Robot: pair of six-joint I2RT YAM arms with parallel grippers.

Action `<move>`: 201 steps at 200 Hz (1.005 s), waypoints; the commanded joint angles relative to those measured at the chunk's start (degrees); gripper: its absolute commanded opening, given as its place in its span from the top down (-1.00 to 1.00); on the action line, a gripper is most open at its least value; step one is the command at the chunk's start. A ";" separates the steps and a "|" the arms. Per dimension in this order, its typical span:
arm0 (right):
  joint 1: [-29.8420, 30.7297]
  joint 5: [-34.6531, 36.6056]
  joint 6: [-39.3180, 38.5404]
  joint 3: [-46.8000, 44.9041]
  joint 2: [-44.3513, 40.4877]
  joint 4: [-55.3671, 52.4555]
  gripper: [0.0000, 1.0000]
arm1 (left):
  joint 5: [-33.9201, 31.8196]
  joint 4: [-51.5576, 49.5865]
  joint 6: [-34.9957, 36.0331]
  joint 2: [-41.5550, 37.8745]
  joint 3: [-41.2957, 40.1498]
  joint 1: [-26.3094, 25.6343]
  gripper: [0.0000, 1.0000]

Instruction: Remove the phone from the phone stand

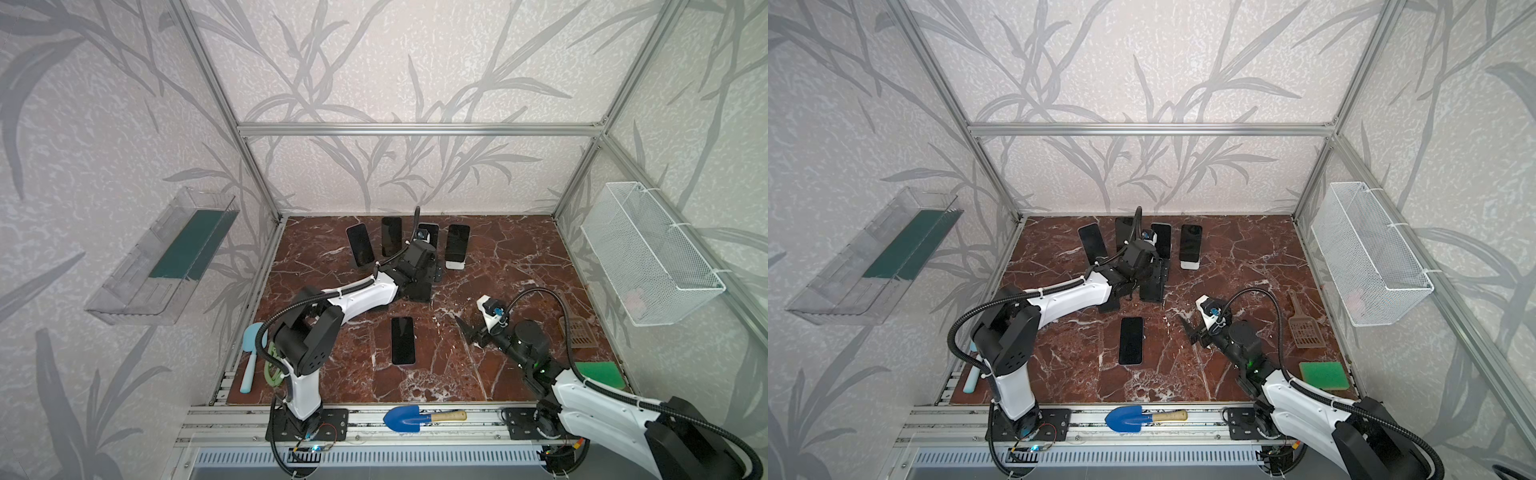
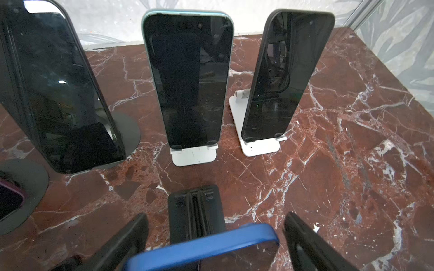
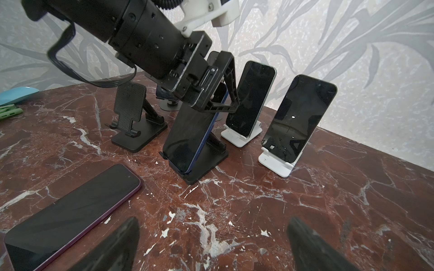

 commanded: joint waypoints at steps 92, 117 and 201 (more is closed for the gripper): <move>0.13 1.04 0.38 1.71 0.30 1.39 -0.95 | -0.53 2.40 -1.50 2.18 -2.40 0.18 -0.69; 0.13 1.04 0.38 1.65 -0.05 1.30 -0.95 | -0.55 2.84 -1.85 2.88 -2.49 0.21 -0.64; 0.14 1.19 0.34 1.30 -0.89 1.30 -0.94 | -1.58 2.87 -1.57 2.68 -2.85 0.16 -0.48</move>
